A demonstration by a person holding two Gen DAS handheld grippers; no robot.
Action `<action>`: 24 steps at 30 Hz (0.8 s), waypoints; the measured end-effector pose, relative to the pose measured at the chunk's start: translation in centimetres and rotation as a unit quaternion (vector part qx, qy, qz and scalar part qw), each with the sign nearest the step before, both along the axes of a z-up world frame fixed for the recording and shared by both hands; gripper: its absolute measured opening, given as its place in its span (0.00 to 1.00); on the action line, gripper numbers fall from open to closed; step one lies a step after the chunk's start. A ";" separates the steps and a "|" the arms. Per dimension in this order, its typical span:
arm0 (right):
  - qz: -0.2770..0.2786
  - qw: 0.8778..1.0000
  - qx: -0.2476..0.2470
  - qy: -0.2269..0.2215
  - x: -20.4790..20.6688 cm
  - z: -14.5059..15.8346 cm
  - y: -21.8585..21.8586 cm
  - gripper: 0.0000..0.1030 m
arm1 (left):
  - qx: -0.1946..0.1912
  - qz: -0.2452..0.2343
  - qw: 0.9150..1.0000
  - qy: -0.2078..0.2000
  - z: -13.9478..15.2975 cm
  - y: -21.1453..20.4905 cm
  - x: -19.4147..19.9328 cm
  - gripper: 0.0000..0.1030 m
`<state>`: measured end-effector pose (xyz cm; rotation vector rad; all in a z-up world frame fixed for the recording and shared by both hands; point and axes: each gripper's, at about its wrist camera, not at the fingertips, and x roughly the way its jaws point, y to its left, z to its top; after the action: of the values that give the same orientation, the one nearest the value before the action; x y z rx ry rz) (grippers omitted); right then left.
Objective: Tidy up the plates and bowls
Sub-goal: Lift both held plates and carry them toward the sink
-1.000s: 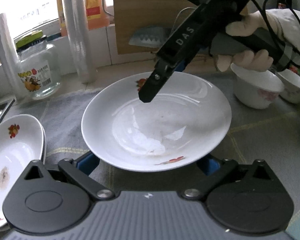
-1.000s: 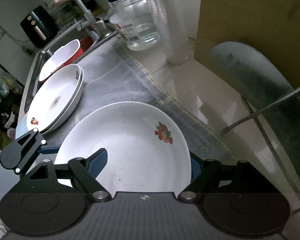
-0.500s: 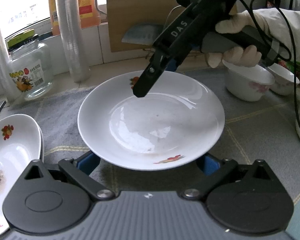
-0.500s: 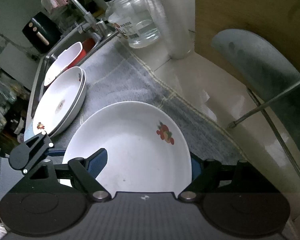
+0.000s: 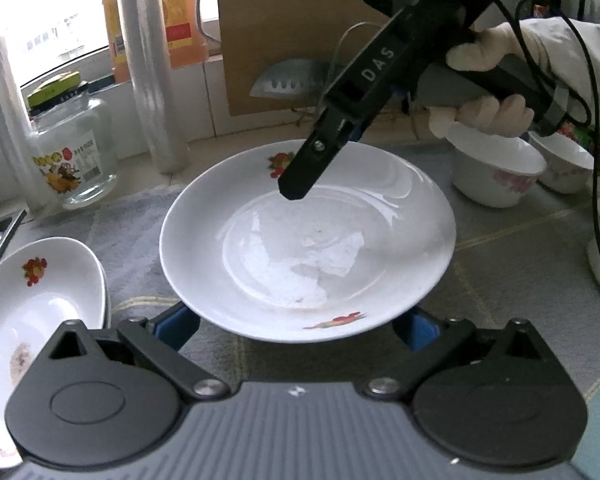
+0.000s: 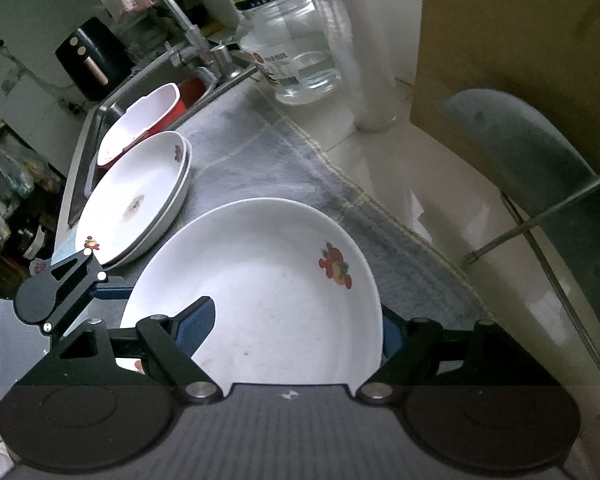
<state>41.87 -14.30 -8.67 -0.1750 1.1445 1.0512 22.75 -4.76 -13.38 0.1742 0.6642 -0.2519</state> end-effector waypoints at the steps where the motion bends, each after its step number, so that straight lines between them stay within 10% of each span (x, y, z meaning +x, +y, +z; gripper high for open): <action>1: 0.001 1.000 0.001 -0.002 -0.2 0.2 0.0 0.84 | -0.001 0.000 1.000 0.000 0.2 0.1 -0.2 0.98; 24: 0.002 0.999 0.020 -0.027 -6.4 3.9 4.2 0.84 | 0.001 -0.005 1.000 0.002 3.7 5.4 -5.3 0.98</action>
<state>35.48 -10.15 -4.76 -0.1728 1.0744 1.0656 17.49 0.65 -9.64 0.1782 0.6685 -0.2609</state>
